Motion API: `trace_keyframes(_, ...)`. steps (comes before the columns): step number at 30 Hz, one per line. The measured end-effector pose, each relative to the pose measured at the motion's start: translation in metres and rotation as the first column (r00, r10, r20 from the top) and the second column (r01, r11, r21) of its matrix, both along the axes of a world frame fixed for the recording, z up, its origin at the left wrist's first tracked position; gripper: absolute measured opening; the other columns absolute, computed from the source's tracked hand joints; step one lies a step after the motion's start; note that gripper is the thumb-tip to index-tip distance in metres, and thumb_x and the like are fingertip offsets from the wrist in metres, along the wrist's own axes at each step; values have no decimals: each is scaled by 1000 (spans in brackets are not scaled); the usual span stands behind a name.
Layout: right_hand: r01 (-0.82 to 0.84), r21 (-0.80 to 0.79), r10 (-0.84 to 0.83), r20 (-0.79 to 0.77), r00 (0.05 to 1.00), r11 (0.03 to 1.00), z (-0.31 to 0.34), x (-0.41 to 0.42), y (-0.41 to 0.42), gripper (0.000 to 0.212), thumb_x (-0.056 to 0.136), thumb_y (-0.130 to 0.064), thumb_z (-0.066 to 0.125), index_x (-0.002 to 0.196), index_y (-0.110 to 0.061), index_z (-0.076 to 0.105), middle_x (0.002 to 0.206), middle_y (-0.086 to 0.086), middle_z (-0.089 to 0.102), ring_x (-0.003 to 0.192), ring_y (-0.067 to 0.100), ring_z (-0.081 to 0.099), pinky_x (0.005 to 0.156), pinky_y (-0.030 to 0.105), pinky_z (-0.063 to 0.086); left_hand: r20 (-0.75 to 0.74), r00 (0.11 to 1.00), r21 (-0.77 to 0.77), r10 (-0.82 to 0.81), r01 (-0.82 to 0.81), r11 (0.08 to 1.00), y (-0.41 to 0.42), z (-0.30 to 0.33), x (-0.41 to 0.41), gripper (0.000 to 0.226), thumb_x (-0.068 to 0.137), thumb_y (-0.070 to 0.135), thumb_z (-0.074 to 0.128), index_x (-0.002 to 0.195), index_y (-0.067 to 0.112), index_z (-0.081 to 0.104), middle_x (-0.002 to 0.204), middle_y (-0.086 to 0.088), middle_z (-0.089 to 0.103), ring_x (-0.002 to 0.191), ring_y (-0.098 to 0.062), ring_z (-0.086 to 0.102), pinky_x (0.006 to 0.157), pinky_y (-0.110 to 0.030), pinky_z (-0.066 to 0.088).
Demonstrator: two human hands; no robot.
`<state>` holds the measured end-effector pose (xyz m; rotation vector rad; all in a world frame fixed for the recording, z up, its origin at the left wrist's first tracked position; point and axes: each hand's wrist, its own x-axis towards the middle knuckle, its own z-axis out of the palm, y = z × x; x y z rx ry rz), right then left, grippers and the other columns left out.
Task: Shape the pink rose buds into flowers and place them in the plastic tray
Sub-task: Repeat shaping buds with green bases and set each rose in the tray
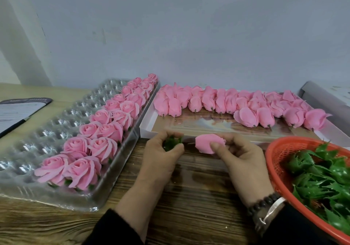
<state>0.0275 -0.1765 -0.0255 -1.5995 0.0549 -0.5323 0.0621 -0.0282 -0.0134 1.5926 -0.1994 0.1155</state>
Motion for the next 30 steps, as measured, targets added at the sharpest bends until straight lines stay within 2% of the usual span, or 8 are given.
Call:
trace_keyframes(6, 22, 104, -27, 46, 999, 994, 8, -11, 7, 12, 74, -10, 70, 80, -19, 71, 83, 35, 59, 69, 24, 52, 73, 40, 47, -73, 995, 53, -70, 74, 996, -3, -4, 0, 29, 87, 1, 55, 105, 21, 46, 93, -13, 56, 48, -3, 53, 43, -14, 40)
trace_keyframes(8, 7, 86, -12, 67, 998, 996, 9, -11, 8, 16, 75, -5, 70, 79, -20, 71, 72, 29, 59, 66, 20, 52, 71, 32, 48, -93, 991, 51, -92, 97, 994, -3, -6, 1, 25, 86, 1, 56, 103, 18, 50, 83, -7, 54, 44, 2, 49, 43, -11, 38)
trace_keyframes(10, -15, 44, 11, 91, 996, 999, 9, -9, 9, 22, 76, 0, 69, 78, -21, 70, 59, 3, 61, 59, 6, 52, 62, 14, 47, -120, 984, 2, -128, 129, 992, -4, -7, 2, 22, 85, 1, 57, 102, 14, 56, 72, 1, 53, 47, 4, 50, 45, -10, 39)
trace_keyframes(13, -35, 33, 31, 115, 993, 999, 10, -6, 11, 23, 76, 4, 67, 79, -19, 68, 54, -13, 62, 53, -4, 54, 56, 7, 45, -244, 956, -168, -163, 124, 978, -7, -5, 2, 14, 90, 10, 52, 101, 13, 59, 77, -4, 56, 55, -5, 50, 47, -16, 39)
trace_keyframes(18, 6, -25, -2, 150, 989, 1000, 7, -4, 12, 29, 74, 1, 71, 77, -28, 68, 62, -15, 66, 58, -3, 56, 59, 8, 45, -367, 903, -458, -222, 32, 888, -11, -2, 5, 28, 94, 24, 40, 98, 13, 66, 76, -6, 59, 60, -12, 47, 45, -17, 39)
trace_keyframes(23, 1, -142, 19, 145, 989, 990, 1, -4, 13, 35, 73, -9, 73, 88, -40, 69, 84, -7, 71, 80, 11, 65, 74, 18, 50, -339, 906, -454, -251, 76, 888, -14, -3, 2, 32, 95, 25, 34, 99, 16, 64, 94, -10, 63, 68, -13, 51, 54, -24, 36)
trace_keyframes(27, 23, -249, 8, 124, 992, 968, -2, -1, 13, 35, 74, -11, 73, 86, -43, 69, 84, -8, 68, 87, 17, 63, 79, 27, 49, -351, 895, -457, -276, 93, 884, -20, -5, -1, 35, 95, 32, 32, 105, 14, 61, 93, -9, 64, 70, -13, 52, 57, -25, 36)
trace_keyframes(30, 46, -284, -10, 124, 992, 958, -4, 1, 10, 38, 74, -7, 74, 79, -45, 68, 82, -9, 68, 84, 13, 63, 76, 22, 48, -364, 885, -474, -290, 92, 876, -22, -7, 0, 44, 97, 36, 29, 112, 7, 59, 90, -9, 64, 72, -14, 53, 62, -26, 39)
